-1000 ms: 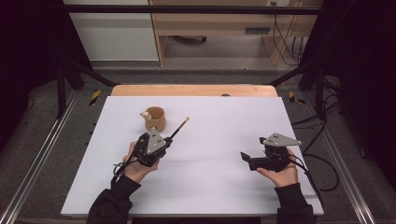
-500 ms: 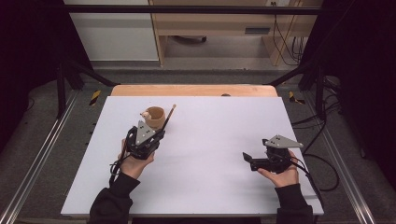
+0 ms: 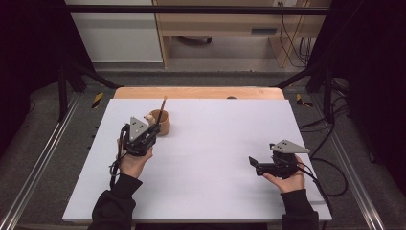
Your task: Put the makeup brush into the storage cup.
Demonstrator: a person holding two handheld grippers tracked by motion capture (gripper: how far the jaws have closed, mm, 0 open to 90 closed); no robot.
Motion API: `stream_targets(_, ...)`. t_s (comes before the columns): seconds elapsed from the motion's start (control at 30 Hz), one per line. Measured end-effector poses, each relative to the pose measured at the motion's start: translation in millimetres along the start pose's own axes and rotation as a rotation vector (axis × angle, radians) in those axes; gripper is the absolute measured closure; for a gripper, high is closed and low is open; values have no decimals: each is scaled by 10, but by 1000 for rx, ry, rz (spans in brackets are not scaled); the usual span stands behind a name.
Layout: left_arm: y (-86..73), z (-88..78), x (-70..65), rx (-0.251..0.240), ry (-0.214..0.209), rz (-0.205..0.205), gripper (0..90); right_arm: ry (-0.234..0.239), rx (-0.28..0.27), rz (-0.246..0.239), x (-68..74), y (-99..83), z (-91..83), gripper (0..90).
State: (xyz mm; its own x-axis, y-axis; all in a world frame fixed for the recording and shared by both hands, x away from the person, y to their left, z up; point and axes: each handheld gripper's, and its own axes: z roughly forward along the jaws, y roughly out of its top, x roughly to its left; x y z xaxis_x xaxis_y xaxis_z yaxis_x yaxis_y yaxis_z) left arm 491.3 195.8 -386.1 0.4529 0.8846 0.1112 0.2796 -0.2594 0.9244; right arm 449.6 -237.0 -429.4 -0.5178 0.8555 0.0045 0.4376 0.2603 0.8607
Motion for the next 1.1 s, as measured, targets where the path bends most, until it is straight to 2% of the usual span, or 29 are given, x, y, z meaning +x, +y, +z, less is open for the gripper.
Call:
stream_targets(0.27, 78, 58, 93, -9, 28, -25, 838, 1, 3, 4, -4, -13, 17, 66)
stream_targets(0.6, 153, 152, 164, 14, 30, -46, 838, -9, 3, 9, -14, -23, 18, 63)
stream_targets(0.8, 187, 233, 189, 33, 35, -44, 838, -13, 4, 7, -25, -33, 26, 62)
stream_targets(1.1, 253, 384, 258, 48, 23, -61, 839, -13, -1, 17, -40, -36, 14, 64)
